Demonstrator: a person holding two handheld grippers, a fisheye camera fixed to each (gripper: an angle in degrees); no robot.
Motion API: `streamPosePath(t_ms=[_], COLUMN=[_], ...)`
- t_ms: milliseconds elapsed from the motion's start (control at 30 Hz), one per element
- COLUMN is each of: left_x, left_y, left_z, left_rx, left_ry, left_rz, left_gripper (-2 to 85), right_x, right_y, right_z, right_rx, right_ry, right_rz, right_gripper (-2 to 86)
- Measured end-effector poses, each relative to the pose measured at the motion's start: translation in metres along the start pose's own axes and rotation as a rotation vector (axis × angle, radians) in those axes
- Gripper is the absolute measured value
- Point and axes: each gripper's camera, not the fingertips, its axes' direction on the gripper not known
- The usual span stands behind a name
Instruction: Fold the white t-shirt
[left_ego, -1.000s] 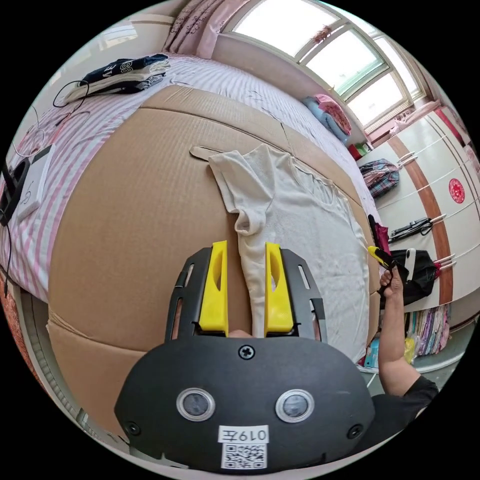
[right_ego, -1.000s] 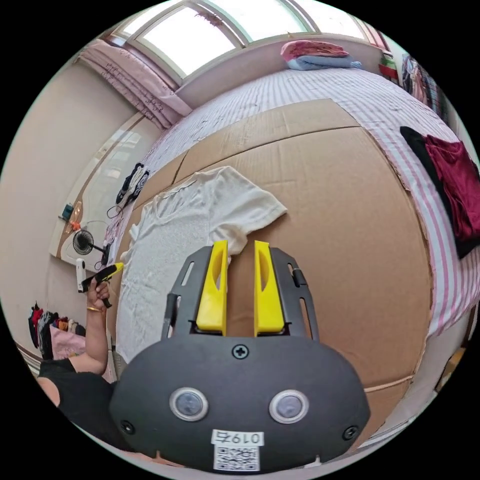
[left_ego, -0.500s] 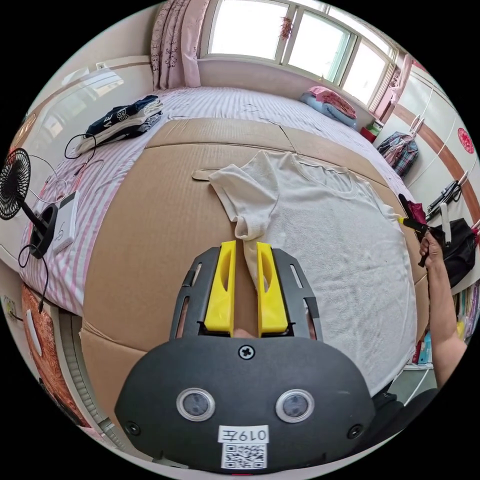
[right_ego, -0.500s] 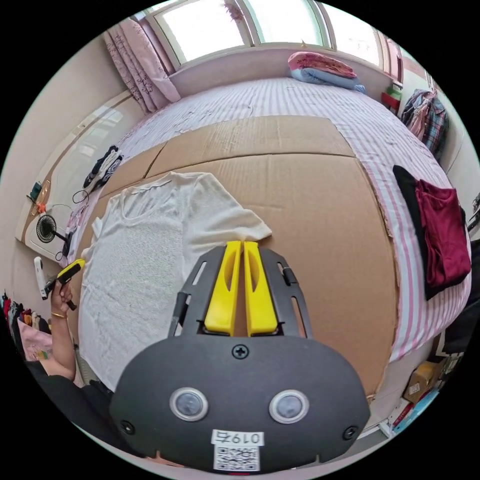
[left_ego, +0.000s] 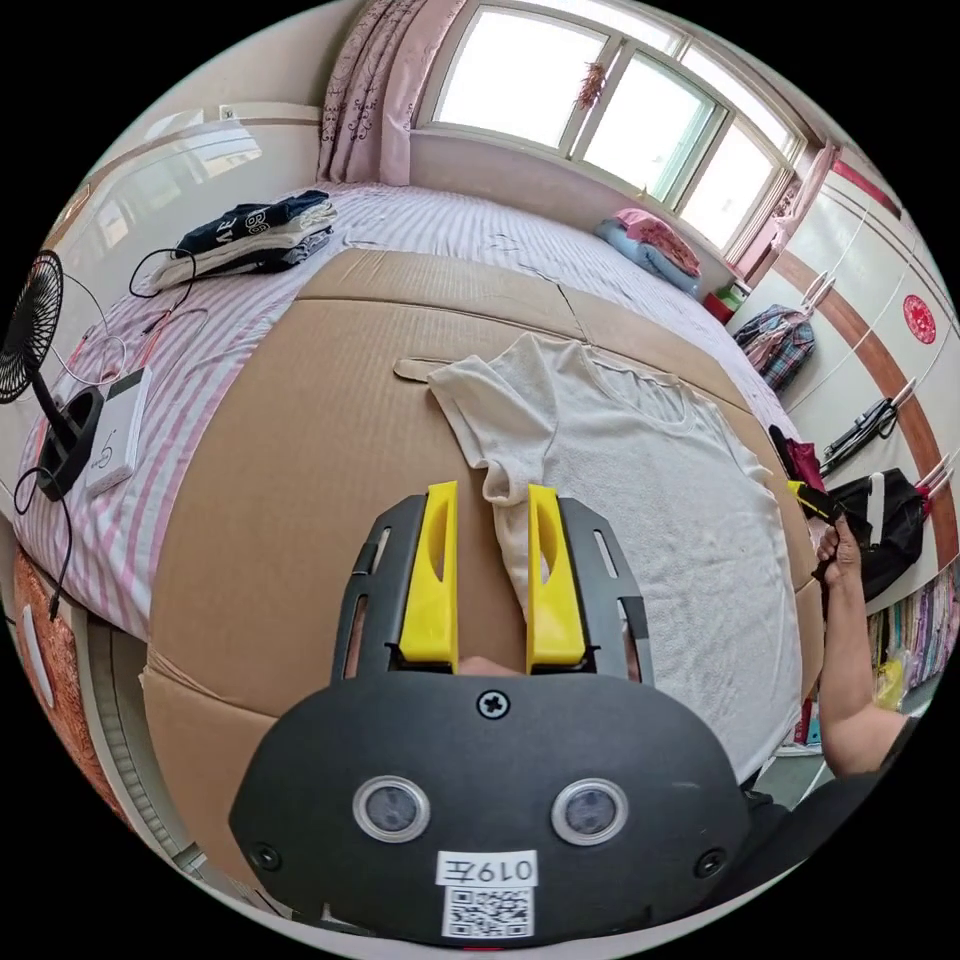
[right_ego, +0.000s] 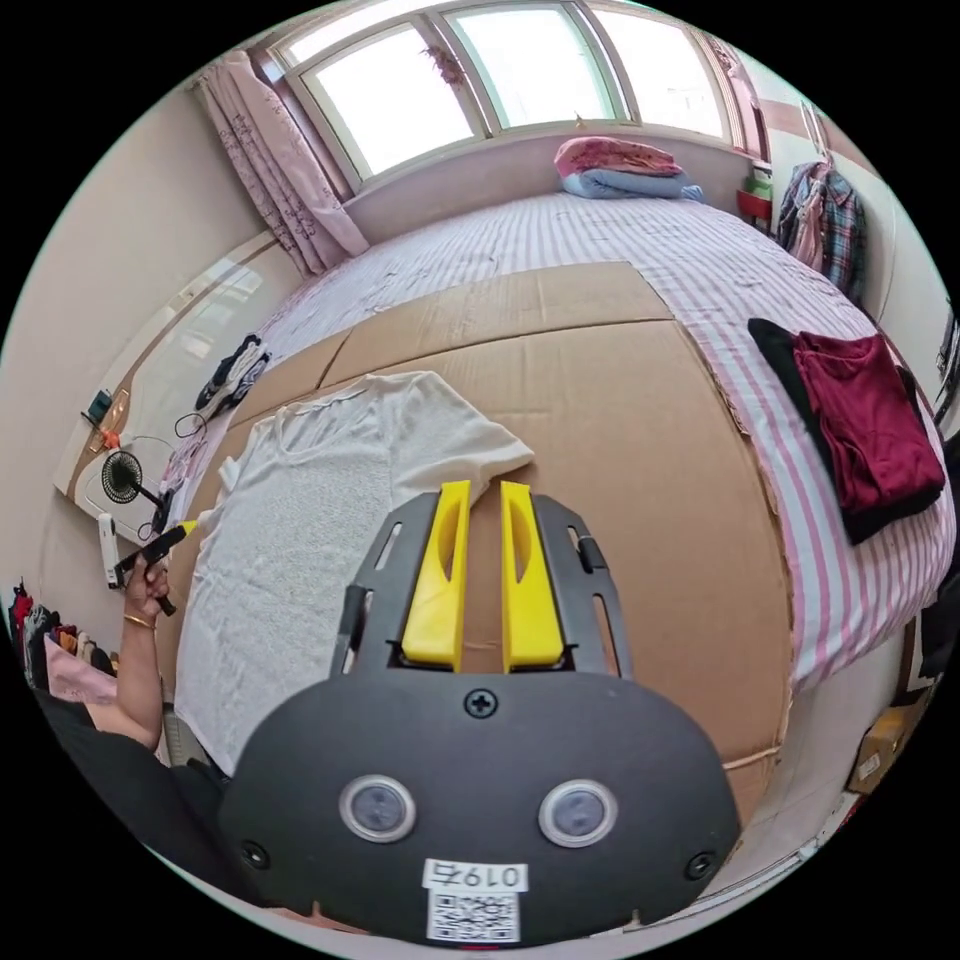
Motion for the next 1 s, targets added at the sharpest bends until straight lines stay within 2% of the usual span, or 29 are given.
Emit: streamPosePath(t_ms=[133,200,300,467,567,633,900,1000], left_x=[-0.011,-0.02,-0.027,-0.025,-0.02,-0.011,-0.004,-0.002], left_y=[-0.032,-0.051,-0.09,-0.145,-0.166,-0.175,-0.187,-0.199], left_z=[0.002,0.003,0.011,0.039,0.05,0.058,0.039,0.022], left_rx=[0.007,0.032,0.02,-0.072,-0.133,-0.198,-0.178,-0.121], left_ry=[0.063,0.062,0.052,0.006,0.059,0.028,-0.073,-0.092], left_rz=[-0.058,-0.104,-0.112,-0.056,-0.009,0.065,0.117,0.108], left_gripper=[10.9,11.0,11.3,10.6,7.3,4.5,3.2,3.9], right_x=[-0.051,-0.101,-0.155,-0.188,-0.188,-0.181,-0.152,-0.142], right_y=[0.018,0.034,0.057,0.077,0.074,0.068,0.021,-0.015], right_z=[-0.011,-0.01,-0.004,0.018,0.031,0.033,0.042,0.042], right_rx=[0.046,0.051,0.074,0.036,-0.023,-0.032,0.014,0.056], right_ry=[-0.163,-0.223,-0.275,-0.329,-0.291,-0.267,-0.26,-0.235], right_rz=[-0.19,-0.354,-0.484,-0.512,-0.527,-0.506,-0.485,-0.494], right_gripper=[2.4,3.0,5.0,3.6,2.9,2.5,2.3,2.1])
